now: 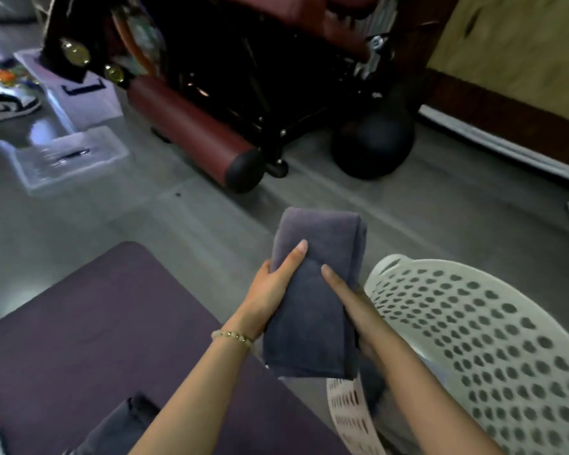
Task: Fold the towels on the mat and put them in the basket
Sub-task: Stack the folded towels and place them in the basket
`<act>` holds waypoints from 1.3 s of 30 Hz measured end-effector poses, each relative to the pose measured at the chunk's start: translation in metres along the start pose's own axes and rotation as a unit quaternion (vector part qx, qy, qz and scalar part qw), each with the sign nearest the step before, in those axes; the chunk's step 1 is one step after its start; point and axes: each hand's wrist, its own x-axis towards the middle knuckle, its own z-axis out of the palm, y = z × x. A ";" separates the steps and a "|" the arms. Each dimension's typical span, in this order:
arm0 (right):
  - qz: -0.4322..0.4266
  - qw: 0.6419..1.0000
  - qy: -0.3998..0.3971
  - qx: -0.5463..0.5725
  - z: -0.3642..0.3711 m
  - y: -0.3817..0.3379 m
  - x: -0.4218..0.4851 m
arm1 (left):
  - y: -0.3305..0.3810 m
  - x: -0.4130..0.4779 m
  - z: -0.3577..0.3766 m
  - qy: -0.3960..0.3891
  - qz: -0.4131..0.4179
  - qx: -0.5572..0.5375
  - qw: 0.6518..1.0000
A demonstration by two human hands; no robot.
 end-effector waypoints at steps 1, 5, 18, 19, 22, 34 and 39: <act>-0.003 1.000 0.024 0.003 -0.019 -0.015 -0.005 | 0.010 0.006 0.025 -0.010 -0.002 0.022 1.000; -0.014 0.993 0.106 0.040 -0.096 -0.042 -0.022 | 0.026 0.021 0.116 -0.060 0.000 0.078 0.995; 0.131 0.948 0.260 0.130 -0.219 0.077 -0.026 | -0.085 0.062 0.128 -0.074 0.202 0.552 0.805; 0.136 0.945 0.271 0.123 -0.218 0.091 -0.020 | -0.090 0.062 0.126 -0.074 0.210 0.542 0.811; 0.141 0.938 0.291 0.121 -0.210 0.130 0.001 | -0.096 0.063 0.131 -0.054 0.231 0.500 0.833; 0.127 0.933 0.332 0.051 -0.188 0.200 0.060 | -0.105 0.067 0.136 -0.036 0.267 0.476 0.837; 0.035 0.906 0.348 -0.241 -0.184 0.185 0.049 | -0.103 0.064 0.135 -0.036 0.254 0.483 0.837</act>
